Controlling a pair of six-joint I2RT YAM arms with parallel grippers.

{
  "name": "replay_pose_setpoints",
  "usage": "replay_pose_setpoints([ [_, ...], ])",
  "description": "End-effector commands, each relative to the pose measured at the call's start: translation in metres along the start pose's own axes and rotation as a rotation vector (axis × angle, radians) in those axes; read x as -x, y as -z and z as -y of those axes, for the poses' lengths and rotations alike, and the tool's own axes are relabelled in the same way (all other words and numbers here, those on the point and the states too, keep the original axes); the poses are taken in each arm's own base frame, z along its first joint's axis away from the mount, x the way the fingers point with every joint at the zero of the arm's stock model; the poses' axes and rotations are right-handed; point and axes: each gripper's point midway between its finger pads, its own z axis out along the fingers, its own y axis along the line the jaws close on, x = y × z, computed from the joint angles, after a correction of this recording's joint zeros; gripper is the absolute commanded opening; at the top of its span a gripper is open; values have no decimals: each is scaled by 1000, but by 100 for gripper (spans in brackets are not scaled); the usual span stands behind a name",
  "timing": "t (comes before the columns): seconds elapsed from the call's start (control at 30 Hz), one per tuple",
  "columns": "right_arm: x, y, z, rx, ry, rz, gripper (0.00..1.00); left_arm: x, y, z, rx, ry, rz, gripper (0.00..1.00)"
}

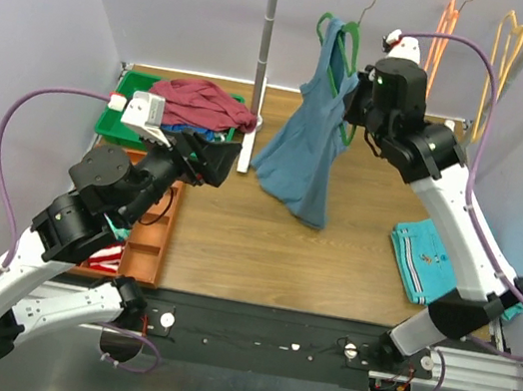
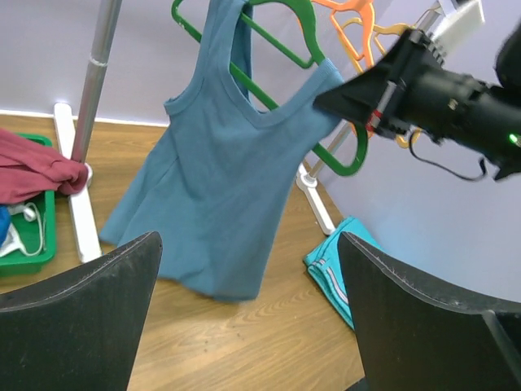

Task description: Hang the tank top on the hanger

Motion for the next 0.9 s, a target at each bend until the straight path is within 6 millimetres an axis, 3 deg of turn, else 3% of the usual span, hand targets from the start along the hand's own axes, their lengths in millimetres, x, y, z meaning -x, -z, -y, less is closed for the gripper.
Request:
replay_pose_setpoints([
  [0.0, 59, -7, -9, -19, -32, 169, 1, -13, 15, -16, 40, -43, -54, 96],
  [0.33, 88, -5, -29, 57, -51, 242, 1, -13, 26, -20, 26, -57, -53, 96],
  [0.43, 94, -12, -30, 46, -43, 257, 1, -15, 24, -18, 24, -60, -61, 96],
  [0.6, 80, -44, -39, 29, -21, 229, 1, -15, 24, -17, 18, -54, -57, 96],
  [0.87, 84, -66, -48, 17, -37, 263, 1, -14, 27, -20, 29, -51, -56, 96],
])
